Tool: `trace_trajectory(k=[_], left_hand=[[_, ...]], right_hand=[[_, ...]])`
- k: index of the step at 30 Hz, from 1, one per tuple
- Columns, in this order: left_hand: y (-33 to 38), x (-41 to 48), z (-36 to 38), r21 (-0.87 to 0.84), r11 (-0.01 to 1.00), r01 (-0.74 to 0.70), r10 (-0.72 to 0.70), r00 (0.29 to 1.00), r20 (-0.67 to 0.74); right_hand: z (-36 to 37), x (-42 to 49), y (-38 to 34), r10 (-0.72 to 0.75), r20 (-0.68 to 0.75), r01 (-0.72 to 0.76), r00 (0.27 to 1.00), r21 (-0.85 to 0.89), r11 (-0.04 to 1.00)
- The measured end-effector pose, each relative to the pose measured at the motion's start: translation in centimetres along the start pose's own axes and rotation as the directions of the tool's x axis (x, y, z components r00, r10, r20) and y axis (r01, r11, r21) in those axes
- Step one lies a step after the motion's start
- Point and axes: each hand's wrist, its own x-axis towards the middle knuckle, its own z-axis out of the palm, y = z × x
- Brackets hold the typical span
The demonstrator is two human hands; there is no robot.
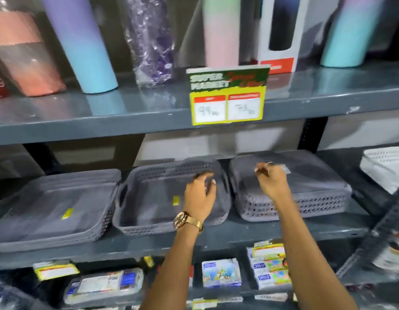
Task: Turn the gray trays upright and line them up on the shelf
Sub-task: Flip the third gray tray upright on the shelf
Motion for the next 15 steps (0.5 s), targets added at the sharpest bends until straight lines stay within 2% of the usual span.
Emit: trace_trajectory(k=[2, 4, 7, 10, 13, 15], left_hand=[[1.7, 0.7, 2.8, -0.085, 0.996, 0.035, -0.029, 0.997, 0.066], [3.3, 1.9, 6.1, -0.087, 0.993, 0.081, -0.069, 0.988, 0.139], [4.9, 4.4, 10.8, 0.098, 0.980, 0.172, -0.189, 0.960, 0.207], [5.4, 6.5, 14.3, 0.283, 0.919, 0.274, -0.338, 0.917, 0.210], [4.0, 8.2, 16.3, 0.315, 0.864, 0.393, -0.462, 0.868, 0.183], [3.0, 8.8, 17.5, 0.275, 0.830, 0.484, -0.526, 0.844, 0.103]], right_hand=[[-2.0, 1.5, 1.6, 0.014, -0.040, -0.014, 0.999, 0.014, 1.000], [-4.4, 3.7, 3.6, 0.057, -0.042, -0.056, 0.997, 0.025, 0.998], [-7.3, 7.2, 6.8, 0.132, -0.031, -0.134, 0.991, -0.066, 0.989], [-9.1, 10.1, 10.5, 0.197, -0.064, -0.206, 0.978, -0.219, 0.954], [-10.3, 11.1, 12.4, 0.321, 0.071, -0.286, 0.944, -0.304, 0.909], [-10.9, 11.5, 13.2, 0.321, 0.158, -0.261, 0.934, -0.311, 0.914]])
